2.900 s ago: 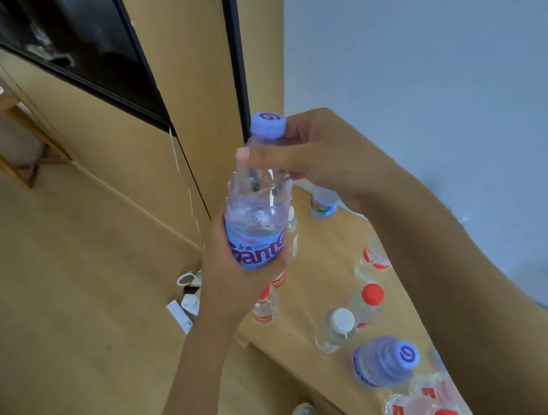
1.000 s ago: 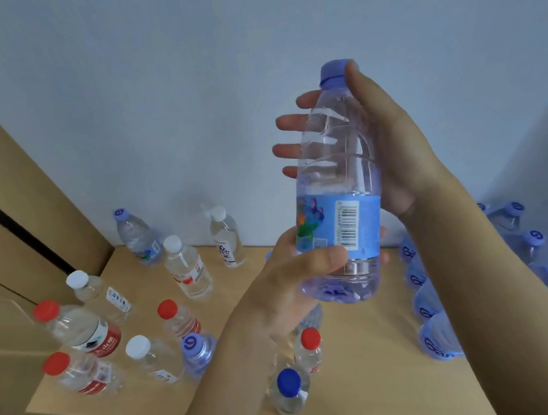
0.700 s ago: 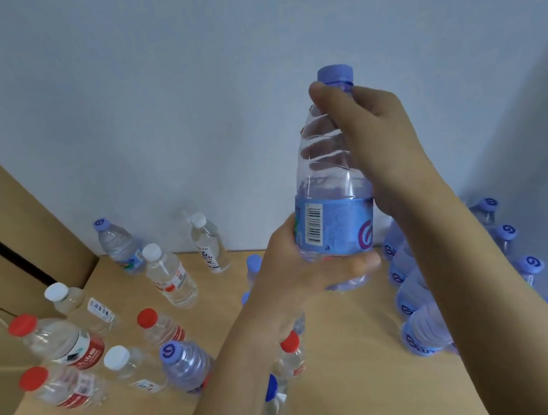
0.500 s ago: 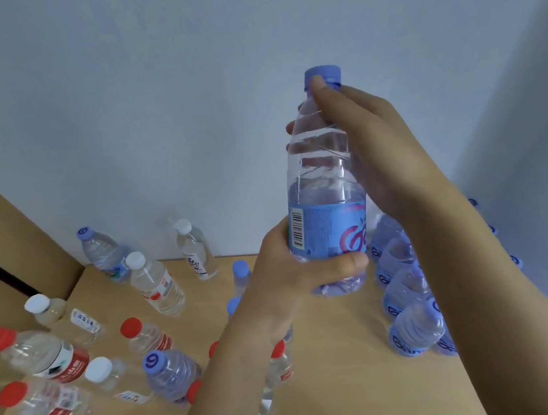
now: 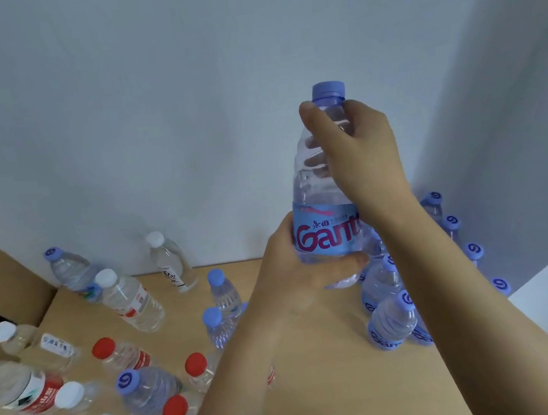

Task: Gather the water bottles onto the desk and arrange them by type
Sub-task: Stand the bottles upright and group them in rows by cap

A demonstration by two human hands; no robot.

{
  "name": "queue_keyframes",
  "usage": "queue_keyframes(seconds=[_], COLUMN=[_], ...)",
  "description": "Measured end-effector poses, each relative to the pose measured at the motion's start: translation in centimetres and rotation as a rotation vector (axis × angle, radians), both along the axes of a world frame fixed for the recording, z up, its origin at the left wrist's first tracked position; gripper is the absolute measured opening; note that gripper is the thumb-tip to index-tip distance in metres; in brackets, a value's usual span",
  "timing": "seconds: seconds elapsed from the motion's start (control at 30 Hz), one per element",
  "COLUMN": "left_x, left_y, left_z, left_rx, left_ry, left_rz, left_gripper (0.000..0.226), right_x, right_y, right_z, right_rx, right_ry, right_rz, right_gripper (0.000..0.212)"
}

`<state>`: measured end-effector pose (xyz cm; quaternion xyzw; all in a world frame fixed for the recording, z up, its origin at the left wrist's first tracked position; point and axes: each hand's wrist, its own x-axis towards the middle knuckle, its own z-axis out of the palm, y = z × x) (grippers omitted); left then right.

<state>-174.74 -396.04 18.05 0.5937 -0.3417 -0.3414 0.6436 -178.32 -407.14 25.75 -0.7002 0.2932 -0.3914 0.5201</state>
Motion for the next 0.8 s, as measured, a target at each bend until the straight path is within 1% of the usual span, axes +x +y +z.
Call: queue_keyframes(seconds=[0.1,0.17,0.23,0.33,0.4,0.57,0.7,0.8], left_x=[-0.6,-1.0,-1.3,-1.4,-1.7,-3.0,-4.0,-4.7], left_y=[-0.6,-0.8,-0.9,-1.1,-1.3,-2.2,-3.0,-3.7], left_z=[-0.2,-0.4,-0.6,-0.8,-1.0,-1.7,-2.3,-2.8], left_rx=[-0.017,-0.003,-0.004,-0.053,-0.063,-0.047,-0.030,-0.013], left_ry=[0.022,0.013,0.021,0.082,0.101,0.103,0.111,0.111], left_rz=[-0.042,-0.043,-0.051,-0.149,-0.179,-0.183,-0.200,-0.225], left_gripper=[0.036,0.036,0.039,0.029,0.030,0.042,0.052,0.046], right_x=[-0.6,-1.2,-1.9,-3.2,-3.8,-4.8,-5.9,-6.9], right_y=[-0.2,-0.6,-1.4,-2.6,-3.1,-3.6,-4.4,-5.1], right_z=[-0.2,-0.4,-0.5,-0.9,-1.2,-2.2,-2.9,-3.3], right_rx=[-0.031,-0.036,0.012,0.252,0.318,0.251,0.245,0.258], right_ry=[0.029,0.048,0.048,-0.060,-0.117,-0.140,-0.133,-0.128], right_rz=[-0.072,-0.059,0.033,0.273,0.328,0.242,0.212,0.195], right_gripper=[0.028,0.030,0.030,0.034,0.033,0.020,0.018,0.019])
